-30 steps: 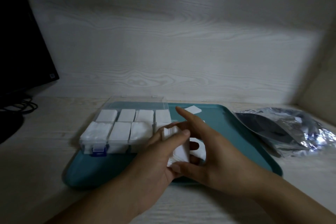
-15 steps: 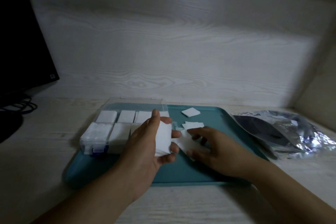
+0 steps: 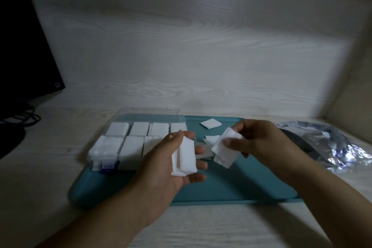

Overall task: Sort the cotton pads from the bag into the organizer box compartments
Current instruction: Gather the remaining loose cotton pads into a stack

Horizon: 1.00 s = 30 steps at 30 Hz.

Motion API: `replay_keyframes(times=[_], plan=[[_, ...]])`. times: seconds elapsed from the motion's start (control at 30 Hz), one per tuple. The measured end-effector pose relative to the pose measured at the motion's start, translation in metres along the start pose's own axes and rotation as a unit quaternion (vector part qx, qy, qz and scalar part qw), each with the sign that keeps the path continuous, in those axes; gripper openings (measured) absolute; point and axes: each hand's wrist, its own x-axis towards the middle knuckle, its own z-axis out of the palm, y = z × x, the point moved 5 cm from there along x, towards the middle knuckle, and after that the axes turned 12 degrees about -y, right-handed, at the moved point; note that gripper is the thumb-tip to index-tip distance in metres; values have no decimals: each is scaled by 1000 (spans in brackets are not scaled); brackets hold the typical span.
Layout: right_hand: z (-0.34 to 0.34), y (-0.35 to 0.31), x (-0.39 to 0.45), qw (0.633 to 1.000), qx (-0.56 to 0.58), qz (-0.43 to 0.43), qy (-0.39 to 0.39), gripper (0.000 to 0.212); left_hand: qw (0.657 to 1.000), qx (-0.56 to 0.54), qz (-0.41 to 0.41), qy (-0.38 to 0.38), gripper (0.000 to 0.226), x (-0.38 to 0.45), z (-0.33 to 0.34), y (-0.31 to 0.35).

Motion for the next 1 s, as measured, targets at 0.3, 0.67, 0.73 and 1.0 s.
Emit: replay_keyframes(times=[0.3, 0.67, 0.73, 1.0], plan=[[27, -11, -4, 968, 229, -87, -61, 47, 999, 20, -2, -48, 49, 0, 9, -6], [57, -6, -14, 981, 78, -131, 122, 6, 994, -31, -69, -76, 54, 4, 13, -16], [52, -5, -15, 978, 29, -136, 156, 12, 994, -9, -73, -80, 52, 3, 13, -17], [49, -12, -17, 973, 149, -135, 112, 13, 996, 5, -58, -69, 47, 2, 12, -16]])
